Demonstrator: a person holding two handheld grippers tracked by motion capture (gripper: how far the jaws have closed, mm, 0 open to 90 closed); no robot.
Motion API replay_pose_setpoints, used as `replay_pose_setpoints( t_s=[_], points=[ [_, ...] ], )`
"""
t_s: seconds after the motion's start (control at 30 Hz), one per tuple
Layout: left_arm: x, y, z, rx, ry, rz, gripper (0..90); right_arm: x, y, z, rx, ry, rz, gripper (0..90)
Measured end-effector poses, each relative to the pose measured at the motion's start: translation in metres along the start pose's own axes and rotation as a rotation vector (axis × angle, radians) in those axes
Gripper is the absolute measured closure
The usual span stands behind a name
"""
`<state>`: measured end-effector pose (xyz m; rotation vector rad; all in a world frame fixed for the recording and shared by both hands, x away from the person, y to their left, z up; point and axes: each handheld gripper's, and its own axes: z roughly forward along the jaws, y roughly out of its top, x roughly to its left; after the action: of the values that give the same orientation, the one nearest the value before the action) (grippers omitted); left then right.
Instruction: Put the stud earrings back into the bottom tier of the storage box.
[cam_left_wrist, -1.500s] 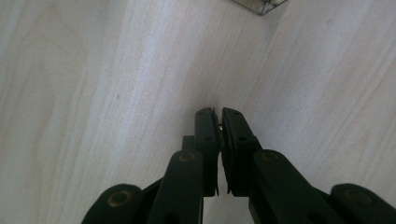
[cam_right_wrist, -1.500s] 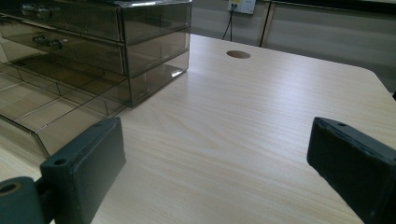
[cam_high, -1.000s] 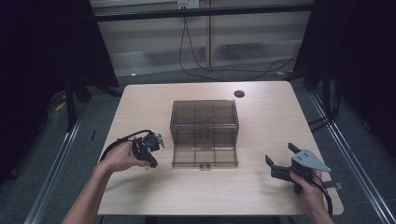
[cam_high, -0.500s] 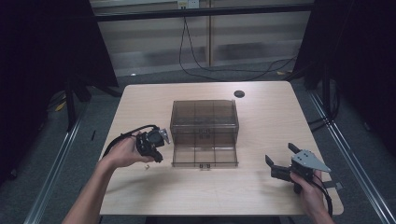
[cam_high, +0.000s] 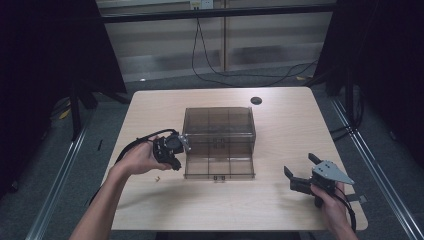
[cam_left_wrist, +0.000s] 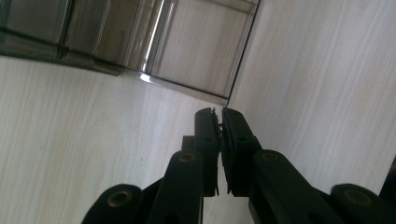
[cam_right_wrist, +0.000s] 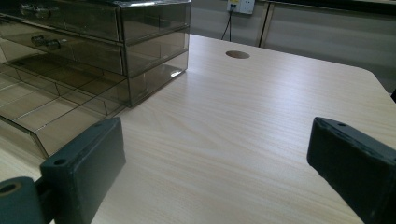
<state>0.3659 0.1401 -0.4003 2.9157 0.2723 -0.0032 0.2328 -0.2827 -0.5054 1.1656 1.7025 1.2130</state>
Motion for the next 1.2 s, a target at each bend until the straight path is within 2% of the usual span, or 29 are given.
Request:
replay_pose_setpoints(
  t_s=[0.1, 0.33, 0.43, 0.47, 0.5, 0.53, 0.57, 0.7, 0.77, 0.87, 0.93, 1.0, 1.17, 1.2],
  points=[
    [-0.001, 0.011, -0.002, 0.002, -0.004, 0.023, 85.8, 0.0, 0.0, 0.0, 0.0, -0.002, -0.002, 3.7],
    [-0.003, 0.026, -0.002, -0.005, -0.003, 0.031, 85.7, 0.0, 0.0, 0.0, 0.002, -0.002, 0.0, 3.7],
    [-0.002, 0.033, -0.001, 0.003, -0.009, 0.048, 85.7, 0.0, 0.0, 0.0, 0.001, 0.0, 0.0, 3.7],
    [-0.003, 0.036, -0.001, -0.001, 0.006, 0.047, 85.7, 0.0, 0.0, 0.0, 0.001, 0.0, 0.0, 3.7],
    [-0.002, 0.038, -0.001, 0.005, -0.015, 0.052, 85.7, 0.0, 0.0, 0.0, 0.002, 0.0, 0.0, 3.7],
    [-0.003, 0.041, 0.001, 0.001, -0.005, 0.056, 85.7, 0.0, 0.0, 0.0, 0.002, 0.0, 0.0, 3.7],
    [-0.003, 0.047, 0.001, 0.01, -0.022, 0.067, 85.7, 0.0, 0.0, 0.0, 0.001, 0.0, -0.001, 3.7],
    [-0.004, 0.058, 0.001, 0.01, -0.024, 0.085, 85.6, 0.0, 0.0, 0.0, 0.002, 0.001, -0.001, 3.7],
    [-0.005, 0.061, 0.002, 0.007, -0.026, 0.078, 85.6, 0.0, 0.0, 0.0, 0.001, 0.001, -0.001, 3.7],
    [-0.005, 0.068, 0.005, 0.015, -0.014, 0.096, 85.6, 0.0, 0.0, 0.0, 0.002, 0.001, -0.001, 3.7],
    [-0.005, 0.072, 0.008, 0.011, -0.032, 0.092, 85.6, 0.0, 0.0, 0.0, 0.001, 0.005, 0.0, 3.7],
    [-0.005, 0.076, 0.01, 0.025, -0.026, 0.101, 85.6, 0.0, 0.0, 0.0, 0.001, 0.005, 0.001, 3.7],
    [-0.008, 0.091, 0.014, 0.03, -0.043, 0.125, 85.6, 0.0, 0.0, 0.0, 0.002, 0.006, 0.001, 3.7],
    [-0.01, 0.098, 0.017, 0.047, -0.029, 0.14, 85.6, 0.0, 0.0, 0.0, 0.002, 0.007, 0.001, 3.7]
  ],
)
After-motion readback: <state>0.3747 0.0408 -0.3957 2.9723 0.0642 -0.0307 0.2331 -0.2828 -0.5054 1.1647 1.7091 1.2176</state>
